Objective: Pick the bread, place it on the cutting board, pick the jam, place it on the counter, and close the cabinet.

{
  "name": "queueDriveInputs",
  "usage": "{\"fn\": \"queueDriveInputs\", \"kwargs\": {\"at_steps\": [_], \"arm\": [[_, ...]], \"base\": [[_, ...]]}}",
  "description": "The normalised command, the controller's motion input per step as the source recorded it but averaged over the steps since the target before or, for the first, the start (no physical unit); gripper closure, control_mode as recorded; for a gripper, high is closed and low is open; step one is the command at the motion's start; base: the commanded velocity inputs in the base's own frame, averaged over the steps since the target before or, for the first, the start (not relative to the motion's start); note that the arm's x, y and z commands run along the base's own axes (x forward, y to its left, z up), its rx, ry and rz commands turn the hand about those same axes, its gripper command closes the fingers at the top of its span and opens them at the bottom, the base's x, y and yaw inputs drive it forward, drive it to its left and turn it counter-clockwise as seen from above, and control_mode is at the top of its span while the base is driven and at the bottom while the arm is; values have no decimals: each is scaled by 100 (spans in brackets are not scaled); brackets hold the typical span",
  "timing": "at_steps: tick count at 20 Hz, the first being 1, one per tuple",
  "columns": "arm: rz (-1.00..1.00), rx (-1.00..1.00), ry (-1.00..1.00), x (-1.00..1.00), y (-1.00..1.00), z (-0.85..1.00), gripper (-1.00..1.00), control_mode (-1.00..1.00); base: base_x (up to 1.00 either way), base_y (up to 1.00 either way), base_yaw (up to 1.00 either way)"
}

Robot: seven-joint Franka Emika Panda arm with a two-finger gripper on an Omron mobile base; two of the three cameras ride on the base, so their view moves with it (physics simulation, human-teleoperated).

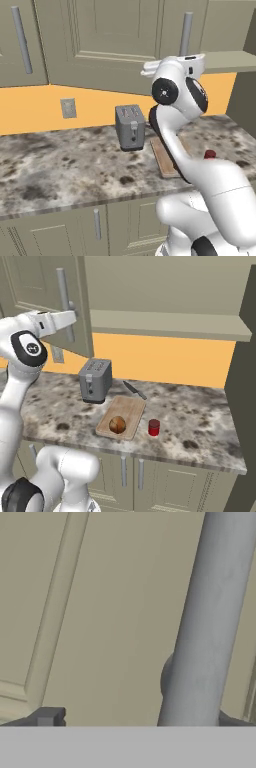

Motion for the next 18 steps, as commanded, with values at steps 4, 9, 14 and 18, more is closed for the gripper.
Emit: {"fn": "queueDriveInputs", "kwargs": {"at_steps": [4,9,14,18], "arm": [[9,1,1,62,-37,0,-100,-100],[7,0,0,58,-35,0,-100,-100],[6,0,2,54,-22,0,-100,-100],[5,1,1,59,-28,0,-100,-100]], "base": [[0,0,0],[0,0,0],[0,0,0],[0,0,0]]}}
